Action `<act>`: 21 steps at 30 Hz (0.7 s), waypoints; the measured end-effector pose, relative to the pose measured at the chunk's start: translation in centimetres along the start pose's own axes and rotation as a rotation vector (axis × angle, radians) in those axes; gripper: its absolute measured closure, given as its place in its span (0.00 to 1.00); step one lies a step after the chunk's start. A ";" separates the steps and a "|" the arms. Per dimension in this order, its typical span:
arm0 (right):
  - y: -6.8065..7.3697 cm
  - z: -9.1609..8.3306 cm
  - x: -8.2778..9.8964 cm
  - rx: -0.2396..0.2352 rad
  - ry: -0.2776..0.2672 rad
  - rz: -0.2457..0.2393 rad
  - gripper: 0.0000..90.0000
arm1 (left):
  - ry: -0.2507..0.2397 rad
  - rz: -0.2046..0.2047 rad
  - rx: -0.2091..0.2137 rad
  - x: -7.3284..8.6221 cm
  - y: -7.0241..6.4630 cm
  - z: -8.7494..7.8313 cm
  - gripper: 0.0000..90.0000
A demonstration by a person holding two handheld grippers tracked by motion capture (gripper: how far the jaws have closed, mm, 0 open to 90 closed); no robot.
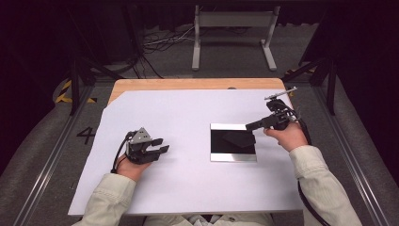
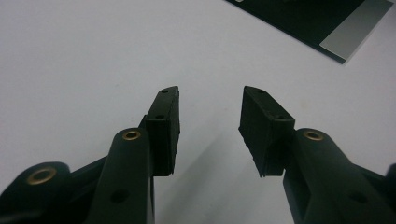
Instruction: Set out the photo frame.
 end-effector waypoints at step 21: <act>-0.4 2.7 1.0 -0.092 0.102 0.030 0.43 | 0.000 -0.002 0.000 0.0 0.0 0.0 0.64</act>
Point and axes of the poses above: each handheld gripper's, and its own axes: z roughly forward along the jaws, x roughly out of its underside, y roughly to its left, the point moved 2 cm from there along z, roughly forward along the jaws, and after that the axes turned 1 degree about -z, right-handed, at the moved point
